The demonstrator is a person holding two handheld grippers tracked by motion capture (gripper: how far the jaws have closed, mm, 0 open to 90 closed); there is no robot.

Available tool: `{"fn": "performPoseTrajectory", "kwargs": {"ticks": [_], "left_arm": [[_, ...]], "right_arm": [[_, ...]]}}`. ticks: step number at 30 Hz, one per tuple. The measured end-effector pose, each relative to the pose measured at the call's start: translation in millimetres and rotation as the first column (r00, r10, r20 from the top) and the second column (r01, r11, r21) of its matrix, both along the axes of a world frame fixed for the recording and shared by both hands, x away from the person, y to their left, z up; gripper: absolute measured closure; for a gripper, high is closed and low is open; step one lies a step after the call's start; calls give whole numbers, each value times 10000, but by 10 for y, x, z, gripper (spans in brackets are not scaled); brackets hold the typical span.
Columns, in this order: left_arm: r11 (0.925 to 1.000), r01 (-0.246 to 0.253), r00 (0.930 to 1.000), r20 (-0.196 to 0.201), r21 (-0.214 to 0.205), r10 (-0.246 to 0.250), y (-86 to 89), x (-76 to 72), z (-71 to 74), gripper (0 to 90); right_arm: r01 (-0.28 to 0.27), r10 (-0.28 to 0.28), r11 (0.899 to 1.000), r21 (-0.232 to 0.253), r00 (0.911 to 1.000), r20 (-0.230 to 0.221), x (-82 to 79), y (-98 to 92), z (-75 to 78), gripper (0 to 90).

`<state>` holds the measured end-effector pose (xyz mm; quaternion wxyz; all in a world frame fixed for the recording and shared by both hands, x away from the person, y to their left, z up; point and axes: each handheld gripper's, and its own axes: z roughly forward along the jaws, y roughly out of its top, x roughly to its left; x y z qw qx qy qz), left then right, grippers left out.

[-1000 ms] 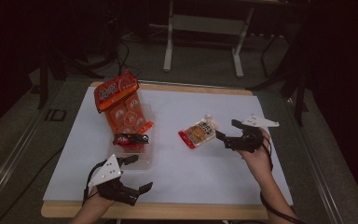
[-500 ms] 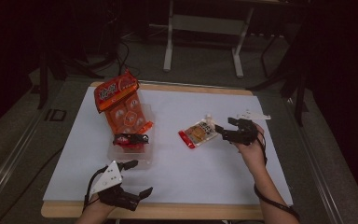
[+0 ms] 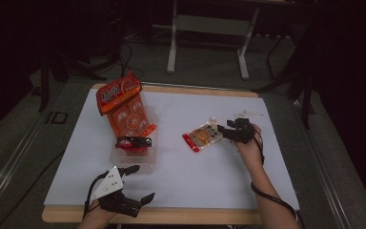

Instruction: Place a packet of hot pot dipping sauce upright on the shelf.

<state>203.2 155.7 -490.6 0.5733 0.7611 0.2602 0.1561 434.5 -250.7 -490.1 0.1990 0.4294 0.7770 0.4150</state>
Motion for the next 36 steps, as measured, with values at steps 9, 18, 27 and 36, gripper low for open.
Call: {"fn": "performPoseTrajectory", "kwargs": {"ticks": [9, 18, 27, 36], "left_arm": [[10000, -43, 10000, -23, 81, 43, 14, -23, -3, 23], [9998, -85, 9998, -196, 169, 89, 17, -14, -34, 23], [9998, -53, 9997, -235, 175, 57, 25, -7, -39, 23], [9999, 5, 9996, -288, 172, 0, 13, -4, -44, 23]], "right_arm": [[435, -449, 9986, -315, 9979, -457, 137, -9, -160, 490], [772, -827, 9945, -703, 9935, -781, 227, -3, -322, 466], [859, -955, 9912, -1007, 9909, -950, 260, 37, -416, 445], [825, -941, 9909, -1063, 9896, -1088, 252, 75, -459, 465]]}}
